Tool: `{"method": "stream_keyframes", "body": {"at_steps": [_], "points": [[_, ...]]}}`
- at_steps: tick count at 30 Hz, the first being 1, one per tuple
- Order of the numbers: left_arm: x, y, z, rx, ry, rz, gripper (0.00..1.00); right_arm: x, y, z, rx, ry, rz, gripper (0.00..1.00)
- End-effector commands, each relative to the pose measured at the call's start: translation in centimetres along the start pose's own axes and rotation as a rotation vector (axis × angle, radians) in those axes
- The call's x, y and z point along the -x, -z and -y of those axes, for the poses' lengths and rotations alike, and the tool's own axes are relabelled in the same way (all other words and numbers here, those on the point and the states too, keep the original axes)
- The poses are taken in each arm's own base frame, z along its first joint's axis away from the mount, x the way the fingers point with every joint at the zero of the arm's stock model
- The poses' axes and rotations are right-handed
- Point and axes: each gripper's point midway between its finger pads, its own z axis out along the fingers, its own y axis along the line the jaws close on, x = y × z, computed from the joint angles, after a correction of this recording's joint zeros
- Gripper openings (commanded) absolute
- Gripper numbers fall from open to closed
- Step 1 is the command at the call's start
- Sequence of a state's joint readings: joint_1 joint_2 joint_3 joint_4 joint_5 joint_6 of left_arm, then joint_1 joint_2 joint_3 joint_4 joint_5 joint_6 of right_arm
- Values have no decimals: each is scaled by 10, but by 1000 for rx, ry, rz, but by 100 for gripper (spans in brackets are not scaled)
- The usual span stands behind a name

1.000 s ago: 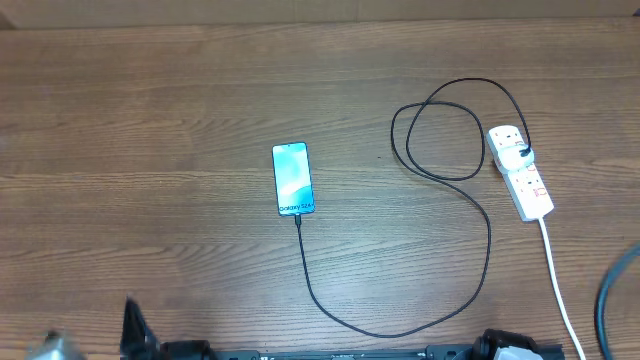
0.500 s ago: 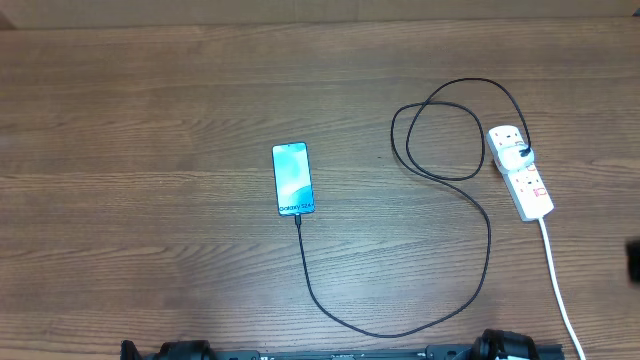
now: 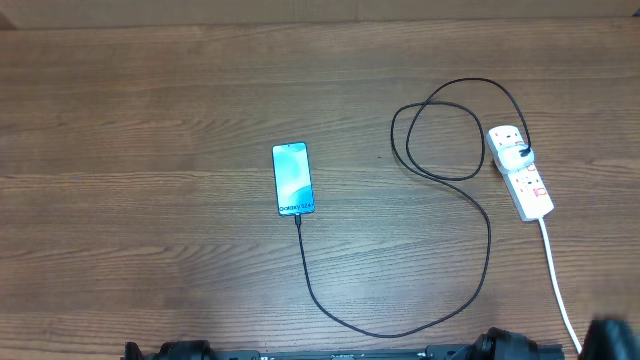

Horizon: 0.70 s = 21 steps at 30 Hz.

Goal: Plug charger to phone and switch on socket

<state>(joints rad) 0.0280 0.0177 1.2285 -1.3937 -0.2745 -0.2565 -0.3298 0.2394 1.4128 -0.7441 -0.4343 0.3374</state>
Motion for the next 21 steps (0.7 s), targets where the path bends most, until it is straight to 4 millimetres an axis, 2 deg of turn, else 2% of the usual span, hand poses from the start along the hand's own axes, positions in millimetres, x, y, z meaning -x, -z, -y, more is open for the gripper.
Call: {"method": "stream_keyframes", "body": {"at_steps": [1, 6, 11, 16, 21], "points": [[0, 3, -3, 9, 12, 13, 99, 0, 17, -11, 94, 22, 3, 11], [0, 3, -3, 9, 12, 13, 99, 15, 51, -8, 52, 97, 105, 11], [-1, 3, -3, 9, 12, 12, 100, 20, 94, -22, 79, 135, 195, 11], [-9, 3, -5, 18, 2, -20, 100, 27, 111, -30, 91, 133, 202, 11], [-28, 4, -11, 40, -20, -100, 99, 22, 114, -23, 150, 86, 159, 11]]}}
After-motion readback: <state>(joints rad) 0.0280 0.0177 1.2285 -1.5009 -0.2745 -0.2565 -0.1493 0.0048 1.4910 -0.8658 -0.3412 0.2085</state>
